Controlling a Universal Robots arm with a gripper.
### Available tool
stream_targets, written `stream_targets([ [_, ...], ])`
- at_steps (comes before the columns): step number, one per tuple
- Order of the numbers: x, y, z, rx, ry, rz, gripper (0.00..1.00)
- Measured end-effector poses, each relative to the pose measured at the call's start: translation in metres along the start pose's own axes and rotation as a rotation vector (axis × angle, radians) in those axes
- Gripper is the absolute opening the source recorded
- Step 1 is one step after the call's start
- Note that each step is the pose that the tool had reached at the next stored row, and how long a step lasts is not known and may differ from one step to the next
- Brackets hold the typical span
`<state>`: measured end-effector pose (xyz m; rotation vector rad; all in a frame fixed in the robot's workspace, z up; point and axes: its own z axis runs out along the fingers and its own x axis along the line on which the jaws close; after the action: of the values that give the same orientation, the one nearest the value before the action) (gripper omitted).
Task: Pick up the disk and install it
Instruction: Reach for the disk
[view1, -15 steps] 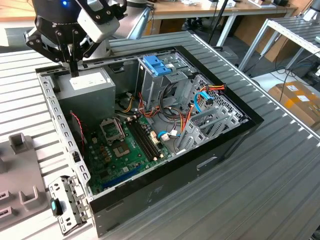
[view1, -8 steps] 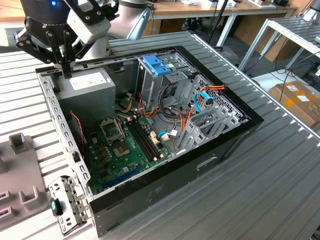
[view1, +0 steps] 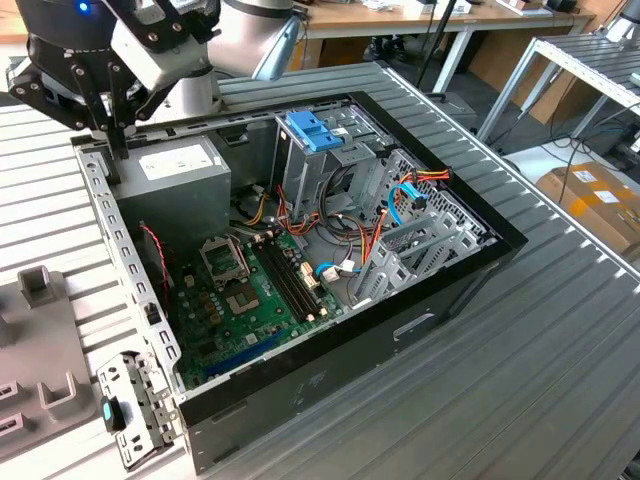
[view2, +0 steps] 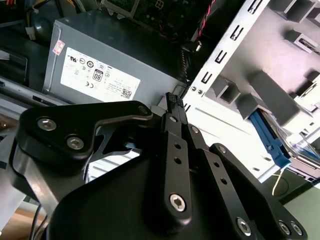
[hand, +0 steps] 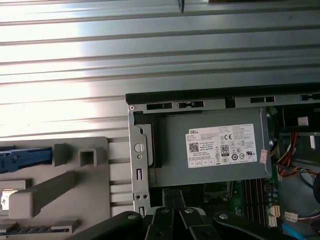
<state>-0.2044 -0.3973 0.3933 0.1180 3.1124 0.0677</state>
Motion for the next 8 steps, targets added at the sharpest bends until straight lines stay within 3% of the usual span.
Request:
stream_targets([
  [8, 0.0123, -0.0007, -0.0004, 0.0, 0.0001, 0.0, 0.11],
])
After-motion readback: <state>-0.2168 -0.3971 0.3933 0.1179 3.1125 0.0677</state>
